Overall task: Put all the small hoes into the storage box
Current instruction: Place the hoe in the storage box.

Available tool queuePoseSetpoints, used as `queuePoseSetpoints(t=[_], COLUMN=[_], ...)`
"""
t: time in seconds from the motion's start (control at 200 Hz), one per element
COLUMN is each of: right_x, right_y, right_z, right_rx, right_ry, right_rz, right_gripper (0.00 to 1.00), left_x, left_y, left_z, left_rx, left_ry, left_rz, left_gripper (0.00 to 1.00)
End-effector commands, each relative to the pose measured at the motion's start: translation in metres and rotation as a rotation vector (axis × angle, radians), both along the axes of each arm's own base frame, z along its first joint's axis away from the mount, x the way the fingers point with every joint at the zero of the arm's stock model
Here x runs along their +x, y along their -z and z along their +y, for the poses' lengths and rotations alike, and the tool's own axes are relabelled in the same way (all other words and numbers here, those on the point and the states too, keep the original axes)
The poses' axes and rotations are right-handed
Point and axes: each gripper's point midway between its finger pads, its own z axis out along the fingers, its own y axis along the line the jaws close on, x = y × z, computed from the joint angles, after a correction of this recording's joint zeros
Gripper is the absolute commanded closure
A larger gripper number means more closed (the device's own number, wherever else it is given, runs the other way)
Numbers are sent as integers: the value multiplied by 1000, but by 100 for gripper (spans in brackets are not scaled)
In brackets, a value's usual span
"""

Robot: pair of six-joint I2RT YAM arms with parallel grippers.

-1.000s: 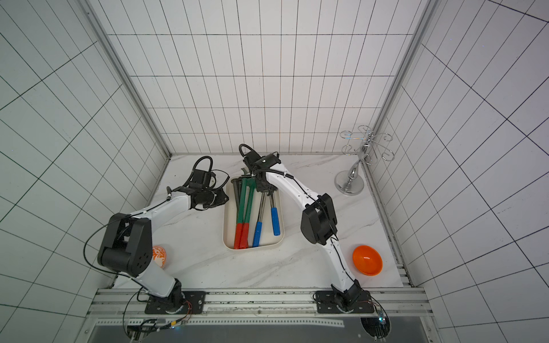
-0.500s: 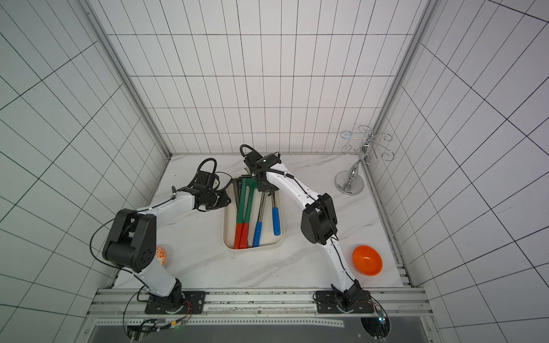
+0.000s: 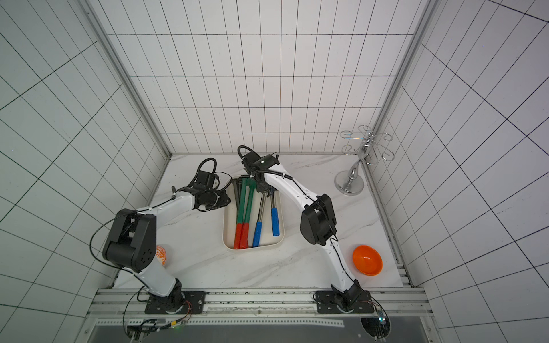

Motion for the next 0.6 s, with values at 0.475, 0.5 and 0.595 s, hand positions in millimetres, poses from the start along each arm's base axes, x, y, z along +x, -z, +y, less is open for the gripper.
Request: queuePoseSetpoints(t=[0.475,0.5,0.595], right_x=[-25,-26,-28], right_y=[-62,-59,-48], right_z=[-10,-11,-11], right_rx=[64,58,41], right_ry=[71,74,77], right_rz=[-93,-84,-54], right_gripper=[100,100,100], left_x=[12,12,12], left_y=[-9,-9,-9], left_z=[-6,-6,-7], left_rx=[-11,-11,-13], left_ry=[5,5,6], left_rz=[-40,-40,-39], left_gripper=[73,73,73])
